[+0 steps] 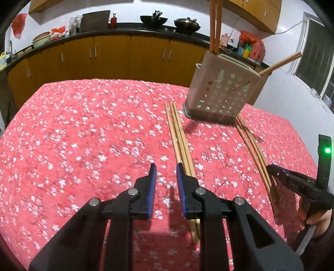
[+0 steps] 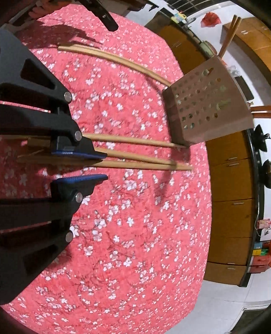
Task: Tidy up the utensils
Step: 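Close the left gripper on a third chopstick while the right gripper grasps another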
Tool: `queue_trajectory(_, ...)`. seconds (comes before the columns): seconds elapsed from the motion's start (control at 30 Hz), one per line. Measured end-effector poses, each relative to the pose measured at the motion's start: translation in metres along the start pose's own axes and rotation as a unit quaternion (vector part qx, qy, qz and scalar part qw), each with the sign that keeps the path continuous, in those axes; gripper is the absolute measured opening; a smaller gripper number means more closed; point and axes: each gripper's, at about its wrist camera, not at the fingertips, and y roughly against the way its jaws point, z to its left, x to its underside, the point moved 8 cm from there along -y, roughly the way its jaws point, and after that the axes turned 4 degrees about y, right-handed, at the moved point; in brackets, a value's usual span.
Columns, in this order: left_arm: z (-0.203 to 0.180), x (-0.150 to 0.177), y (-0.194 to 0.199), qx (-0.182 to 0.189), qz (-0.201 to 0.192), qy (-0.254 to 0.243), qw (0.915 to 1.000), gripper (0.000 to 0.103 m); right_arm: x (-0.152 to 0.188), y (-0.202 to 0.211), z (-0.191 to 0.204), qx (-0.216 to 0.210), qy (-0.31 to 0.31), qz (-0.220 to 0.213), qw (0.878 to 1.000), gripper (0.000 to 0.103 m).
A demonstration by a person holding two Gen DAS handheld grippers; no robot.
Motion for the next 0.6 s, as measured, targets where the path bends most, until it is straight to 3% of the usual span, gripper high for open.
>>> queue_trajectory(0.13, -0.006, 0.008, -0.008, 0.011, 0.016, 0.000, 0.9998, 0.021, 0.000, 0.000, 0.001, 0.013, 0.020, -0.002, 1.000, 0.014)
queue_trajectory(0.17, -0.007, 0.010, -0.011, 0.014, 0.021, 0.000, 0.9997, 0.021, 0.000, -0.001, 0.000, 0.034, 0.030, -0.003, 0.999, 0.008)
queue_trajectory(0.27, -0.012, 0.015, -0.016, 0.023, 0.031, 0.000, 0.9992, 0.021, -0.003, -0.001, -0.017, 0.069, 0.006, -0.011, 0.998, 0.008)
queue_trajectory(0.37, -0.015, 0.019, -0.018, 0.029, 0.037, -0.003, 0.9989, 0.020, -0.005, 0.001, -0.033, 0.075, -0.023, -0.014, 0.997, 0.008)
queue_trajectory(0.6, -0.019, 0.025, -0.032, 0.011, 0.055, -0.013, 0.9984, 0.016, -0.001, 0.006, -0.036, 0.076, -0.015, -0.019, 0.997, 0.008)
